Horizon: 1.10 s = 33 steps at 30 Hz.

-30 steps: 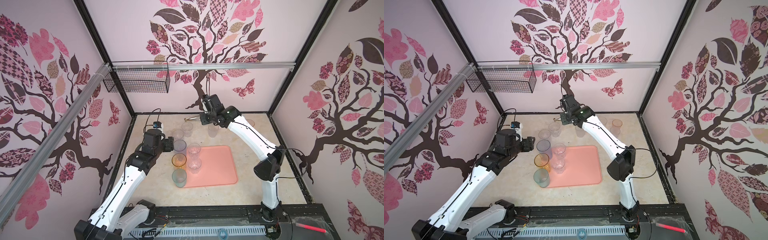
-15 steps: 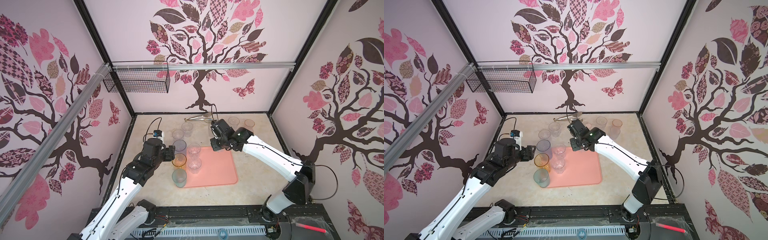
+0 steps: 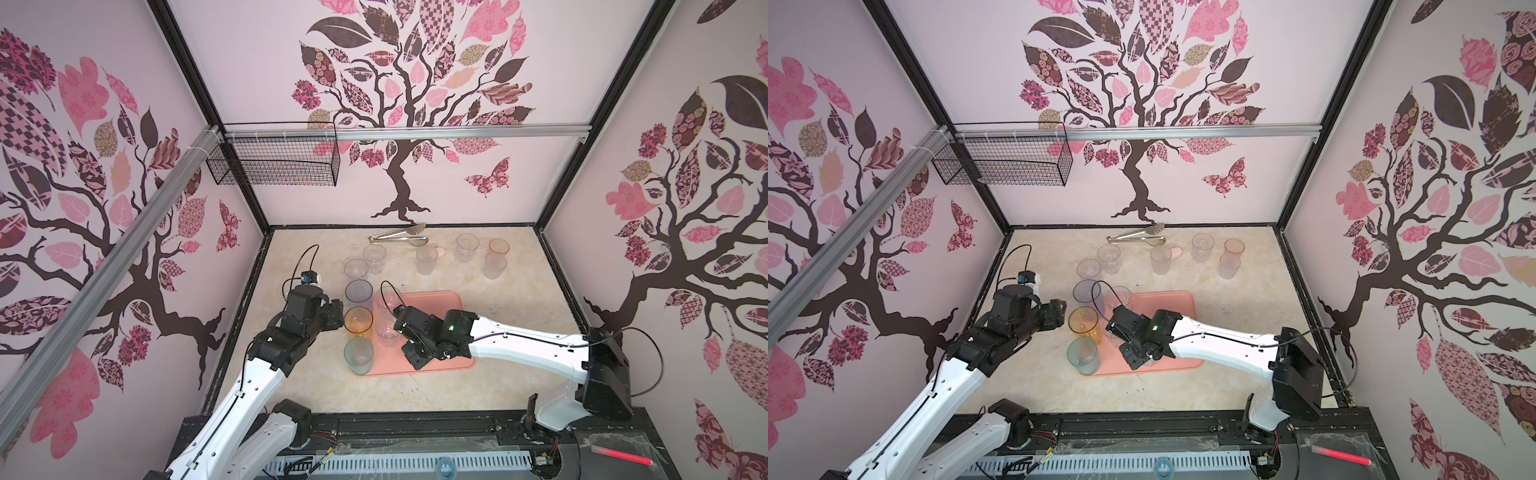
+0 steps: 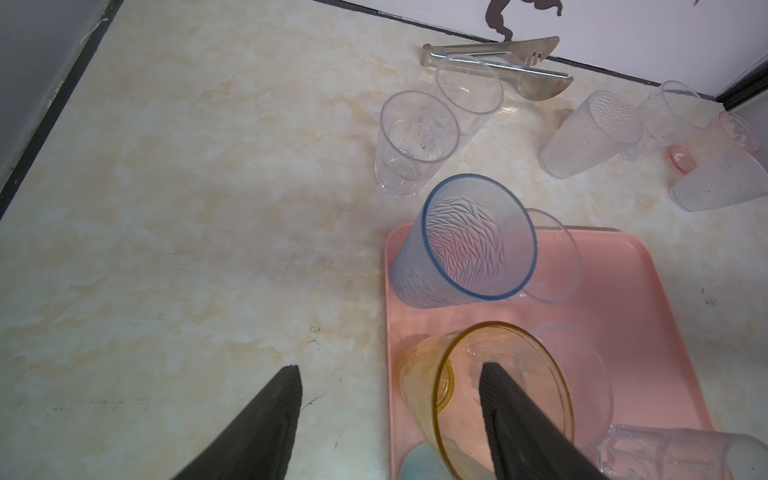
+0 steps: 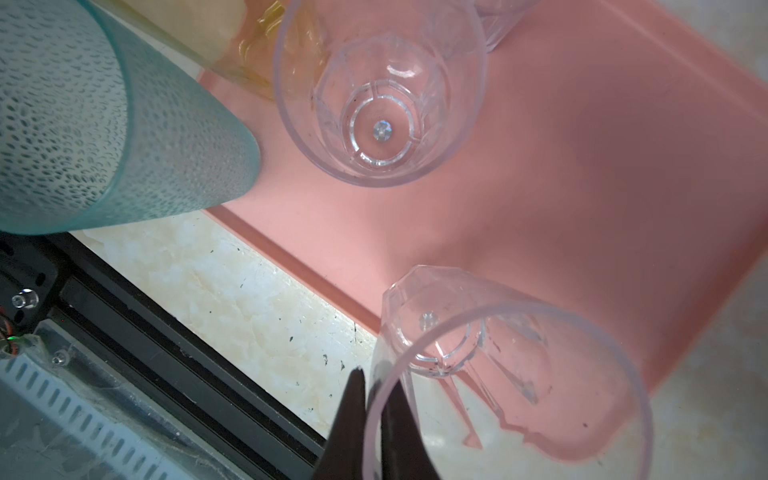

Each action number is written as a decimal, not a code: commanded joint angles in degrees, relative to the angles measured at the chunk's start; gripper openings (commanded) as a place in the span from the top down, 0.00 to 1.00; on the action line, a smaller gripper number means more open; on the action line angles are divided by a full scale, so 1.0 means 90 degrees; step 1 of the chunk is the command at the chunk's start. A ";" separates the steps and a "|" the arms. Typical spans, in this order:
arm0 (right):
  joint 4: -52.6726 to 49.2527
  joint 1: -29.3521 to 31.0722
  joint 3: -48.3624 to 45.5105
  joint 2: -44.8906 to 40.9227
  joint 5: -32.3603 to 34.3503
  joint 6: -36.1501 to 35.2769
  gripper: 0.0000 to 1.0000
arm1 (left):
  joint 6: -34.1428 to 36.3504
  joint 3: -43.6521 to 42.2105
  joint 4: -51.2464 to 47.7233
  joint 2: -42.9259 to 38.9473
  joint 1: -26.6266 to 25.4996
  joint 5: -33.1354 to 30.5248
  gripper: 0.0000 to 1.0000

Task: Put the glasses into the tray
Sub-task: 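Lower the clear glass beside the teal glass and open the right gripper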

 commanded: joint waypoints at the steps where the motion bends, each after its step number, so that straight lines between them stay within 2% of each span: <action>1: 0.0016 0.0147 0.0341 0.0425 -0.0001 -0.0259 1.00 | -0.0066 -0.0277 0.0177 -0.0176 0.0263 0.0207 0.28; 12: 0.0347 0.0646 0.0915 0.1295 -0.0208 -0.0307 1.00 | -0.0078 -0.0477 0.0352 -0.0168 0.0348 0.0187 0.28; 24: 0.0399 0.0664 0.1230 0.1732 -0.0527 -0.0383 1.00 | -0.0006 -0.0526 0.0373 -0.0151 0.0343 0.0106 0.28; 33: 0.0222 0.0664 0.1433 0.1756 -0.0623 -0.0383 0.87 | 0.0022 -0.0546 0.0372 -0.0173 0.0343 0.0077 0.28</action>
